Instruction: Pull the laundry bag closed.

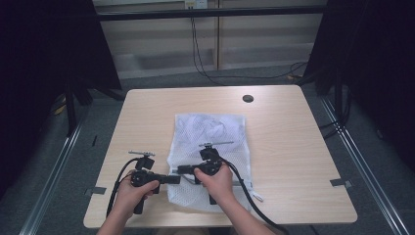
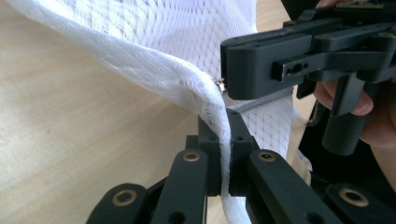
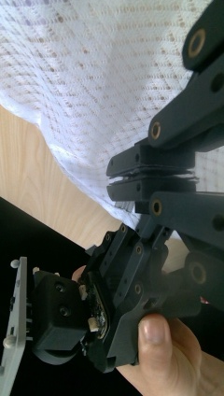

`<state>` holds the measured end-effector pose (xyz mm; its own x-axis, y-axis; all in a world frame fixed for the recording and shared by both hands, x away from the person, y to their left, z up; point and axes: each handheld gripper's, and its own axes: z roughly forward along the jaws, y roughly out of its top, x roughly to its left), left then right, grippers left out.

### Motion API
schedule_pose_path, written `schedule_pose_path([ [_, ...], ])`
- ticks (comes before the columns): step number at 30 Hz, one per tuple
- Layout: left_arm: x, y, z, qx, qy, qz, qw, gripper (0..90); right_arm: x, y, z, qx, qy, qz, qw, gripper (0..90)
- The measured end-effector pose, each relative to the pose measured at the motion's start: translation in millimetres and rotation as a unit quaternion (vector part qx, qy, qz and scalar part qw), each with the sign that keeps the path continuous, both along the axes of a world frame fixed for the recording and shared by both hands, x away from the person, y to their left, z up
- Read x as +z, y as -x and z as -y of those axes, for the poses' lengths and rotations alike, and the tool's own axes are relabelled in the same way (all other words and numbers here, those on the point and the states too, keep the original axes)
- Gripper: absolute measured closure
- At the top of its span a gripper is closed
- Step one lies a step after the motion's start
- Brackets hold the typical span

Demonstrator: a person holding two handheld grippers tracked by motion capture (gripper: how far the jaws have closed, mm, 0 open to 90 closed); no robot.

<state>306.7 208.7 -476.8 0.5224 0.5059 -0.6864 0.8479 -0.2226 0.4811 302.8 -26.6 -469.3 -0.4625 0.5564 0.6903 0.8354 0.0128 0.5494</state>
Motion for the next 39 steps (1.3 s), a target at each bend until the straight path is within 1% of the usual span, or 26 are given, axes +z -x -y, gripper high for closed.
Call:
schedule_pose_path([
  [1,0.1,-0.7,-1.4,-0.001,-0.004,0.006,1.0,87.8,-0.2,0.2,0.2,0.001,0.002,0.001,1.0,87.3],
  [3,0.3,-0.5,-1.5,-0.001,-0.004,0.006,1.0,87.7,-0.1,0.5,0.4,-0.001,-0.002,0.002,1.0,87.3],
  [5,0.6,0.0,-1.6,0.0,-0.013,0.017,0.9998,87.6,0.0,0.5,0.3,-0.001,-0.002,0.002,1.0,87.3],
  [6,0.8,0.7,-0.8,0.002,-0.008,0.009,0.9999,87.6,0.0,0.5,0.4,-0.001,-0.001,0.001,1.0,87.3],
  [7,0.9,0.4,-1.3,0.001,-0.013,0.016,0.9998,87.6,-0.3,0.3,0.4,0.0,-0.001,0.001,1.0,87.3],
  [9,1.8,1.2,-0.2,0.006,-0.011,0.006,0.9999,87.6,-0.5,0.2,0.7,0.001,-0.002,0.0,1.0,87.3],
  [10,2.3,0.8,-0.8,0.006,-0.018,0.009,0.9998,87.8,-0.4,0.4,0.8,0.002,-0.001,-0.001,1.0,87.3],
  [11,2.3,0.8,-0.8,0.006,-0.018,0.009,0.9998,87.9,-0.2,0.4,0.9,0.001,-0.002,-0.002,1.0,87.3],
  [12,3.1,1.0,-0.4,0.009,-0.016,0.0,0.9998,87.9,-0.1,0.4,0.9,0.001,-0.002,-0.002,1.0,87.3],
  [14,3.8,0.9,-0.2,0.011,-0.016,-0.006,0.9998,88.0,0.0,0.5,1.0,0.002,-0.002,-0.002,1.0,87.3],
  [19,4.6,1.7,1.0,0.014,-0.019,-0.01,0.9997,88.1,-0.3,0.3,3.2,0.003,0.004,-0.003,1.0,87.3],
  [20,4.8,1.5,0.8,0.017,-0.015,-0.016,0.9996,88.1,-1.3,0.6,5.2,0.003,0.003,-0.006,1.0,87.3],
  [23,4.1,1.1,1.5,0.015,-0.018,-0.015,0.9996,88.1,-1.6,1.3,6.4,0.004,0.003,-0.004,1.0,87.3],
  [26,3.9,1.1,2.0,0.015,-0.02,-0.009,0.9996,88.1,-2.1,1.4,7.8,0.003,-0.003,-0.008,1.0,87.3],
  [28,4.0,1.0,2.0,0.015,-0.021,-0.008,0.9996,88.1,-2.4,1.4,8.2,0.003,-0.003,-0.007,1.0,87.3],
  [29,4.2,0.6,1.7,0.014,-0.025,-0.008,0.9996,88.1,-2.6,1.8,7.8,0.003,-0.004,-0.011,0.9999,87.3],
  [32,4.5,0.6,1.6,0.013,-0.024,-0.01,0.9996,88.1,-2.8,2.1,8.1,0.004,-0.005,-0.011,0.9999,87.3],
  [33,5.7,1.3,2.0,0.018,-0.024,-0.012,0.9995,88.1,-2.7,2.3,8.2,0.004,-0.005,-0.011,0.9999,87.3],
  [35,6.4,0.9,0.1,0.022,-0.021,-0.009,0.9995,88.2,-2.5,2.1,9.2,0.002,0.005,-0.01,0.9999,87.3],
  [37,6.9,0.6,-1.2,0.021,-0.017,-0.01,0.9996,88.2,-3.3,1.3,11.7,0.001,0.004,-0.013,0.9999,87.3],
  [39,6.8,0.5,-1.1,0.018,-0.02,-0.007,0.9996,88.3,-3.1,1.2,13.3,0.003,0.002,-0.011,0.9999,87.3],
])
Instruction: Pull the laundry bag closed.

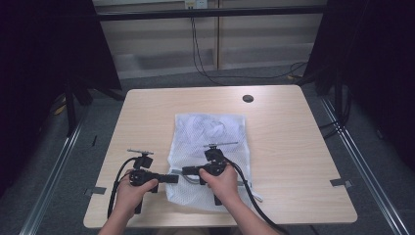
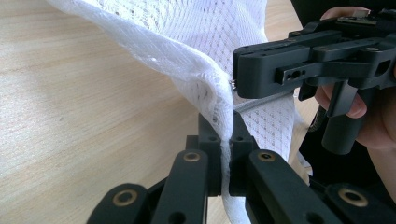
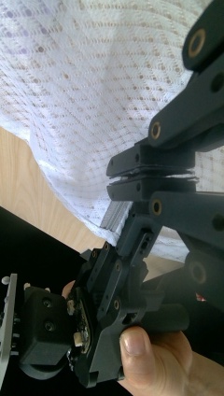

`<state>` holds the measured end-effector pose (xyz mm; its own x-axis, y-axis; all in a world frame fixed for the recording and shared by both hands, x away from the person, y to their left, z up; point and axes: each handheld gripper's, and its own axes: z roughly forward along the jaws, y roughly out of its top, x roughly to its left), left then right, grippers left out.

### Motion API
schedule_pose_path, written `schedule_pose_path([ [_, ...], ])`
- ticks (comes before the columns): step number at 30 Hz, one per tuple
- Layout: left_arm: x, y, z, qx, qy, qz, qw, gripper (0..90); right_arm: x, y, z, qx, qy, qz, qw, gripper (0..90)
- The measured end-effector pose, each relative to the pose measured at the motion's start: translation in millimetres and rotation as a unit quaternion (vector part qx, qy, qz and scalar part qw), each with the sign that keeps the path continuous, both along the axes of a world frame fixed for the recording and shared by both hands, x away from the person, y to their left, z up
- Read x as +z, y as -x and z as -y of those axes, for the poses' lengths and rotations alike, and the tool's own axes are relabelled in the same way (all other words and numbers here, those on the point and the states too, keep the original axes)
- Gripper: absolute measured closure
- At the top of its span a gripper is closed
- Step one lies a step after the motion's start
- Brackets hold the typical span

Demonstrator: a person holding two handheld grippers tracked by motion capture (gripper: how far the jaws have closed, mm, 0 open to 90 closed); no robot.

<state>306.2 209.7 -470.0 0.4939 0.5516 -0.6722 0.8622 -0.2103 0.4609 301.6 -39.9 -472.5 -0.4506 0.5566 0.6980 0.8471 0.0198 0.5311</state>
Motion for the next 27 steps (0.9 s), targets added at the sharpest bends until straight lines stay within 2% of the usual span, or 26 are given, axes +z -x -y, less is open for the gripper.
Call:
schedule_pose_path([
  [9,-0.4,0.1,0.4,0.003,0.001,0.0,1.0,88.2,0.2,1.2,1.5,0.0,0.001,0.004,1.0,87.3],
  [16,-0.5,0.8,2.1,0.008,0.0,-0.007,0.9999,88.3,0.3,1.3,2.5,0.004,0.004,0.001,1.0,87.3],
  [18,0.1,-0.1,-1.0,0.006,-0.003,-0.006,1.0,88.3,0.3,0.8,3.8,0.003,0.014,0.002,0.9999,87.3],
  [27,-0.1,0.0,-0.7,0.01,0.002,-0.007,0.9999,88.3,0.8,0.6,8.7,0.0,0.011,0.004,0.9999,87.3],
])
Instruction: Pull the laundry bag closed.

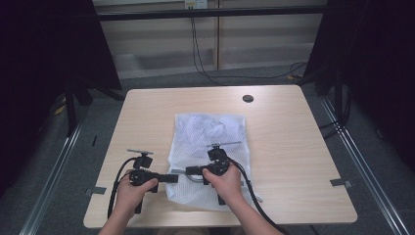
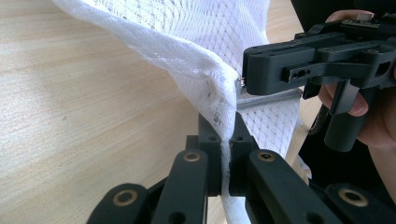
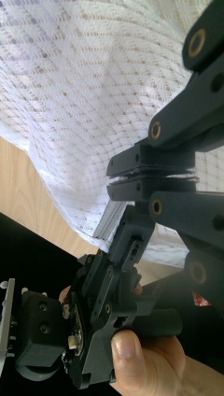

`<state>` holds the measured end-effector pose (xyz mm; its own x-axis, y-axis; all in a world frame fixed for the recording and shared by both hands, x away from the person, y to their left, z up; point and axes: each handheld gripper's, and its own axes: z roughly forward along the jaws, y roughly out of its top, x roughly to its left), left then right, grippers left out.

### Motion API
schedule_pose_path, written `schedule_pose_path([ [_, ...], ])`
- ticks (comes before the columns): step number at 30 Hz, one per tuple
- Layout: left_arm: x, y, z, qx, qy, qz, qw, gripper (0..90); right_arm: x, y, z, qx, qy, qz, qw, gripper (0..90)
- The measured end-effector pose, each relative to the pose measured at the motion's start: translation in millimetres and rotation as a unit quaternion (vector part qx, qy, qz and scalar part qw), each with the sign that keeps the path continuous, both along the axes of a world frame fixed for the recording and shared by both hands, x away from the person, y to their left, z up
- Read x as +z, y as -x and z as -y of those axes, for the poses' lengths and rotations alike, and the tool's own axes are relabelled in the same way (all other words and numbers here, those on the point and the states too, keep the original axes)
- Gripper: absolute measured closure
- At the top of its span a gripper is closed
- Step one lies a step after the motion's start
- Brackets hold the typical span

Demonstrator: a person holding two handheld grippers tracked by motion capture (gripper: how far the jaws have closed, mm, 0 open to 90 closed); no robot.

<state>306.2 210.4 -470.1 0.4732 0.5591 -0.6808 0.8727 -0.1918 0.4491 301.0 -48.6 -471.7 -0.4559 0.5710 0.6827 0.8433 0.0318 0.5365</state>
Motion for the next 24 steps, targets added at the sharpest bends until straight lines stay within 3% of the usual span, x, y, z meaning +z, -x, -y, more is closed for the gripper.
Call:
schedule_pose_path([
  [21,-0.5,-0.1,0.4,0.001,-0.005,0.006,1.0,88.3,-1.1,1.7,2.1,0.005,0.002,-0.004,1.0,87.3],
  [24,0.3,-1.1,-3.7,0.01,0.003,0.003,0.9999,88.3,-2.2,1.1,5.4,0.002,0.006,-0.004,1.0,87.4],
])
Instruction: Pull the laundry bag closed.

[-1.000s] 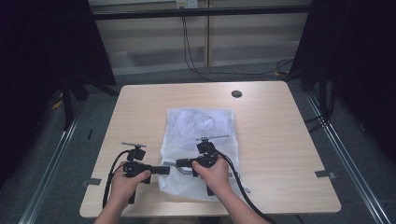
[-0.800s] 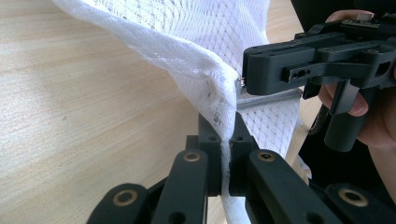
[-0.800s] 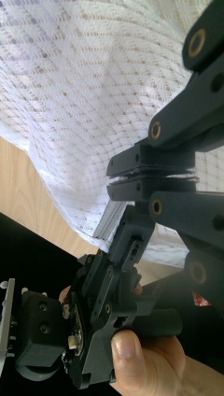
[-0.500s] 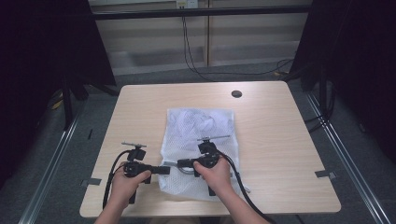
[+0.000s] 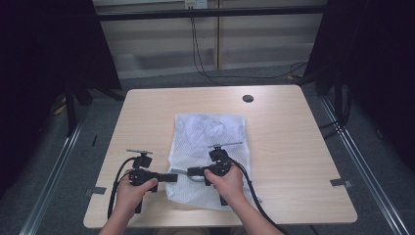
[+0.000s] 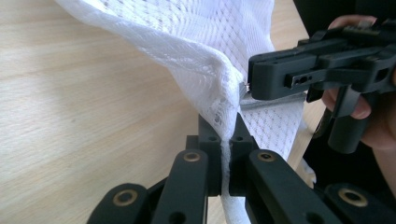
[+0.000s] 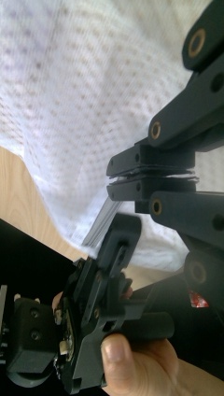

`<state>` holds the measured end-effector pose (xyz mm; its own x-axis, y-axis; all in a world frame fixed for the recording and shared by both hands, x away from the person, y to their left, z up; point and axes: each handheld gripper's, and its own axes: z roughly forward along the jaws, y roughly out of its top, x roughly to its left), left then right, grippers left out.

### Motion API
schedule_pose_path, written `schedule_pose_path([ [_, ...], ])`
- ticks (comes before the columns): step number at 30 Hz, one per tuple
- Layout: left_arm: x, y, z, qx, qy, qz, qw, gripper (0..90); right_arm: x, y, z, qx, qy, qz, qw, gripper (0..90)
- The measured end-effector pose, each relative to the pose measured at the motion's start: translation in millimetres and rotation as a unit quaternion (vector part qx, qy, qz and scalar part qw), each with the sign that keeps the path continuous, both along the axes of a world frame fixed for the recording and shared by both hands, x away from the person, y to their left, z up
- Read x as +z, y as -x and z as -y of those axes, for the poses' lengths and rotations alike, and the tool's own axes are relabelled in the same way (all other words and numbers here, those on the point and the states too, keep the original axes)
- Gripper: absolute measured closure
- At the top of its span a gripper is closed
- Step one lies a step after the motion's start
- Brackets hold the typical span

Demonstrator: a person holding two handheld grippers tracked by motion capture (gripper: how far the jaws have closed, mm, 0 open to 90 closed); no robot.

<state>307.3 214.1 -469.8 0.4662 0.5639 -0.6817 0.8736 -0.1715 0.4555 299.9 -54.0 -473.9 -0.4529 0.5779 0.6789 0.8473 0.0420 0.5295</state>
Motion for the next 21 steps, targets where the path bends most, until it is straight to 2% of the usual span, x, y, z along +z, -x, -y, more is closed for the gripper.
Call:
schedule_pose_path([
  [1,-0.3,-0.5,-1.1,0.0,0.0,0.003,1.0,88.3,-0.4,-0.4,3.3,-0.004,-0.004,-0.002,1.0,87.3],
  [2,-0.3,-0.3,0.0,0.001,0.004,-0.003,1.0,88.3,-0.5,-0.5,4.6,-0.004,-0.007,-0.003,1.0,87.3],
  [12,-1.5,-1.7,-0.2,0.001,0.0,-0.001,1.0,88.3,-1.1,1.3,6.9,0.002,-0.006,0.0,1.0,87.3],
  [15,-1.4,-1.6,-0.1,0.002,0.003,-0.003,1.0,88.3,-0.2,2.3,7.1,0.001,-0.007,0.002,1.0,87.3],
  [16,-0.7,-0.5,0.7,0.006,0.007,-0.011,0.9999,88.3,-0.3,2.6,7.4,0.002,-0.008,0.003,1.0,87.3],
  [21,-1.1,-1.2,0.1,0.003,0.004,-0.007,1.0,88.3,-0.9,4.3,7.4,0.0,-0.008,0.003,1.0,87.3],
])
